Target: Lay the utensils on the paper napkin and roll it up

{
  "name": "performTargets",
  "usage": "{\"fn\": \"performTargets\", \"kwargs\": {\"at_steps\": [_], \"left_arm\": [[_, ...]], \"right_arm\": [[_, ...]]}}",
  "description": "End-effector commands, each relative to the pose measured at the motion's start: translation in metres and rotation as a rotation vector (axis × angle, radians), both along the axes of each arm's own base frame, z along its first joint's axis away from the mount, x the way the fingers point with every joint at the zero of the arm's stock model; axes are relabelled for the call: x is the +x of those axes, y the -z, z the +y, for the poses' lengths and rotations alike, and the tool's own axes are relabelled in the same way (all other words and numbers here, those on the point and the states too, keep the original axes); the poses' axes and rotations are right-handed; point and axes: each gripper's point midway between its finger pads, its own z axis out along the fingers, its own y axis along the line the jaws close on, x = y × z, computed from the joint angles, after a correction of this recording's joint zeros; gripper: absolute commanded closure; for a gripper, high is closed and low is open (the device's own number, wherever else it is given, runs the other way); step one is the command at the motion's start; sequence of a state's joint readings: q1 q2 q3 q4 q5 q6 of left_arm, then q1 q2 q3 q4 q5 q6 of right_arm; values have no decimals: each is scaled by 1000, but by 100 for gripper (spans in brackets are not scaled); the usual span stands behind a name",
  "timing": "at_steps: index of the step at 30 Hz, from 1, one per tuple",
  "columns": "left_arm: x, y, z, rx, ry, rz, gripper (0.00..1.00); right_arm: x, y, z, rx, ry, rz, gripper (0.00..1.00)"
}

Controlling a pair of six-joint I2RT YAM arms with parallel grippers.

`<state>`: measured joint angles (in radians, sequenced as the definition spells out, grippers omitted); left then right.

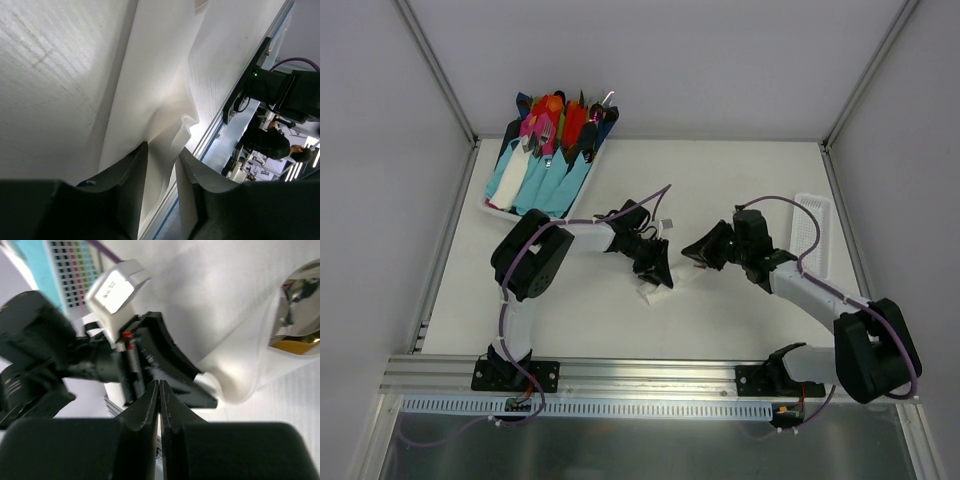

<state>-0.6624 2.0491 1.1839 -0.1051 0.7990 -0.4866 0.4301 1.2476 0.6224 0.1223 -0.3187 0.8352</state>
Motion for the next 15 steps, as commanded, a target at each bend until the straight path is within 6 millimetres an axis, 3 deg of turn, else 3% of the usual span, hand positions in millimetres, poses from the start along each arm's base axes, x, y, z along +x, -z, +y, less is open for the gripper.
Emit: {"fn": "performTargets", "kwargs": {"at_steps": [1,3,15], "left_arm": [[-22,53,32,229,13,24,67],[-24,53,32,227,17,25,58],[-30,41,21,197,84,-51,47]], "right_arm": [[6,10,1,-45,-22,40,95],[9,19,3,-58,-30,66,96],[0,62,8,-109,-103,175,98]]}}
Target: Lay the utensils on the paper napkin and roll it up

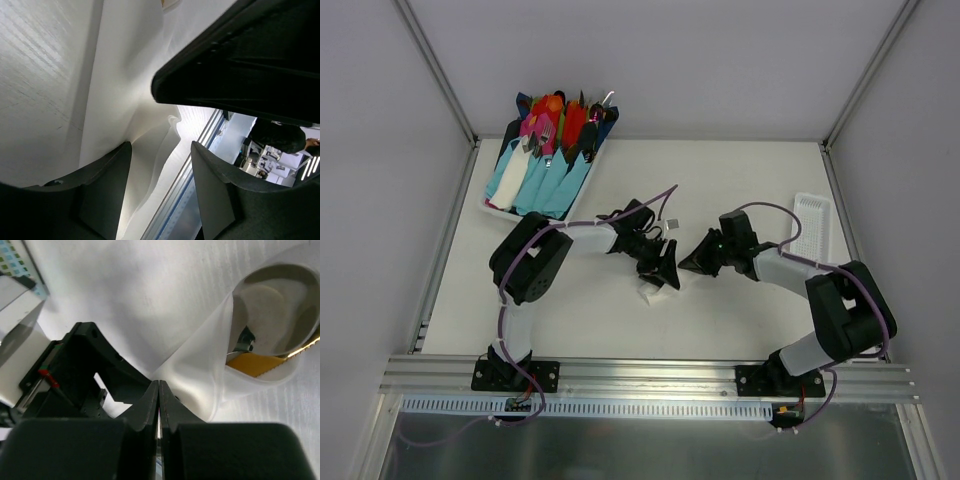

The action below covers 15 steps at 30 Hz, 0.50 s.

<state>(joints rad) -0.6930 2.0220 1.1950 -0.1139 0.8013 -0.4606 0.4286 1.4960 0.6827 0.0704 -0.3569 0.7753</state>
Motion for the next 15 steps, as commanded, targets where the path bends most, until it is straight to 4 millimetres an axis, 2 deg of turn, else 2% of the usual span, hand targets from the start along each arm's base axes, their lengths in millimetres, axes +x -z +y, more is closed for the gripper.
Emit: {"fn": "performTargets", "kwargs": {"at_steps": [1,9,15], "left_arm": [[-24,53,30,223,36,-19,46],[-26,48,26,223,53,-58,41],[-23,41,25,211,60,-92,45]], "right_arm": [[1,-2,6,0,-49,-14,98],[-12,13,6,-22,-91,31,98],[-31,30,2,-69,-136,95,100]]}}
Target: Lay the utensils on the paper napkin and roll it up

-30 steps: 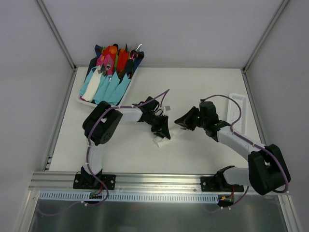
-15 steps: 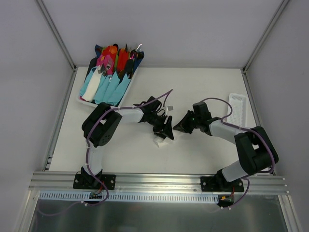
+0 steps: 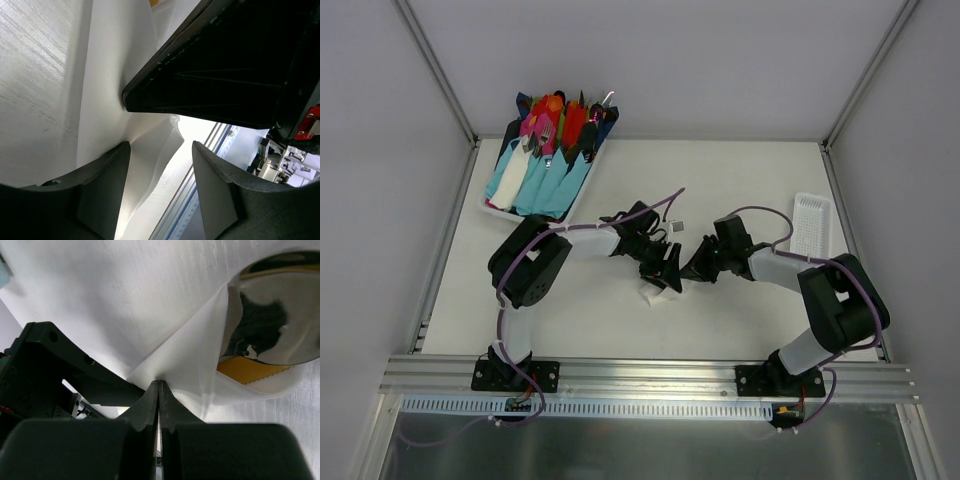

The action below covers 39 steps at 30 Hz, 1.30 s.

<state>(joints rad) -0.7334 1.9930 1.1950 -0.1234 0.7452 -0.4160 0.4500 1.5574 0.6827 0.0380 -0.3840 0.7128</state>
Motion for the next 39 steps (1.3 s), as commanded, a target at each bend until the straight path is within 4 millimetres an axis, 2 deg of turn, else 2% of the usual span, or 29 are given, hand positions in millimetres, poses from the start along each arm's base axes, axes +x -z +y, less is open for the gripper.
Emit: {"fn": "performTargets", "kwargs": {"at_steps": [1,8,16,19,23,26,30,35,39], "left_arm": [[-16,43,31,195,13,-22,45],[-12,31,29,174,22,-69,46],[-11,21,25,149,24,-77,45],[-10,2,20,96,40,-109,44],[-8,-35,14,13,58,-173,41],[-10,-53,10,-31,65,-178,39],[-13,-64,9,-61,67,-171,35],[-5,-79,11,-94,35,-156,43],[-6,-71,9,-83,31,-110,56]], "right_arm": [[-15,9,-1,-28,-55,48,100],[-36,22,-13,-80,-99,87,100],[-49,30,-21,-121,-152,97,100],[-50,36,-24,-143,-164,111,100],[-49,40,-24,-150,-175,119,100],[-48,43,-24,-156,-179,125,100],[-48,46,-24,-164,-186,131,100],[-52,48,-27,-176,-204,131,100],[-53,49,-29,-187,-215,128,100]]}}
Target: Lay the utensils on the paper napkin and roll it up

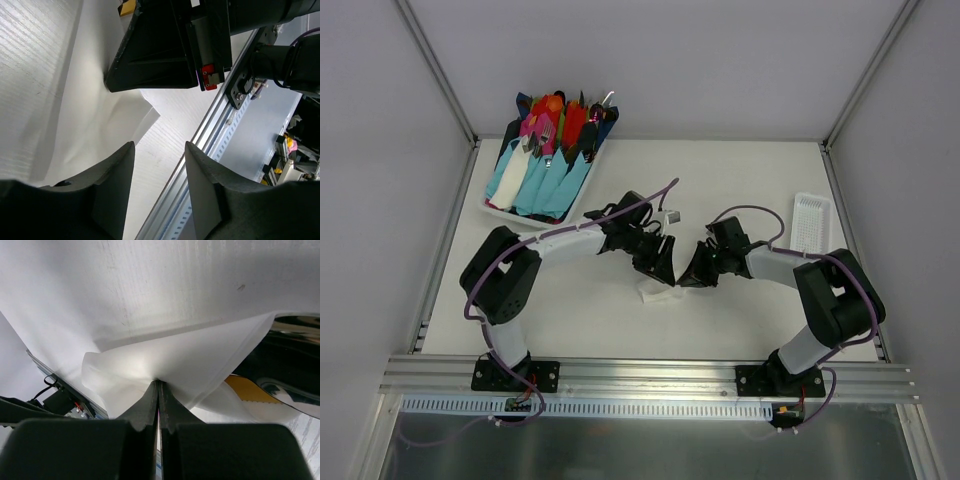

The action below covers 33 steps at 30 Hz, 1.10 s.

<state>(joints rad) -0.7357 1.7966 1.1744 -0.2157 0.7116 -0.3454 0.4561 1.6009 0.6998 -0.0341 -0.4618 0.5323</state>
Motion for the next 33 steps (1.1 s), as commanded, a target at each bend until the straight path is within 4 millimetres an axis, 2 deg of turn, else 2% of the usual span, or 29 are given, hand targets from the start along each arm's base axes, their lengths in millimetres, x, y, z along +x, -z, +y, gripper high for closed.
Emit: {"fn": "performTargets", "kwargs": {"at_steps": [1,4,8,15,20,25,28,30,33], "left_arm": [[1,-11,-3,-29,-3,32,59],[4,2,-4,-2,-20,60,69],[5,12,-10,9,-17,73,77],[0,52,-5,101,-27,111,84],[-15,82,8,193,-21,119,91],[-15,102,16,262,-48,145,98],[-18,109,17,280,-46,171,95],[-18,110,17,285,-47,173,85],[-16,112,18,296,-54,171,84]], "right_arm": [[-30,36,-28,-164,-31,101,100],[-31,36,-29,-166,-36,99,100],[-31,37,-29,-167,-40,98,100],[-30,35,-27,-161,-49,93,100],[-20,24,-22,-143,-50,67,100],[-4,2,-11,-101,-45,14,100],[7,-16,-6,-81,-42,-26,99],[8,-22,-4,-78,-51,-23,99],[10,-35,-1,-59,-54,-42,99]]}}
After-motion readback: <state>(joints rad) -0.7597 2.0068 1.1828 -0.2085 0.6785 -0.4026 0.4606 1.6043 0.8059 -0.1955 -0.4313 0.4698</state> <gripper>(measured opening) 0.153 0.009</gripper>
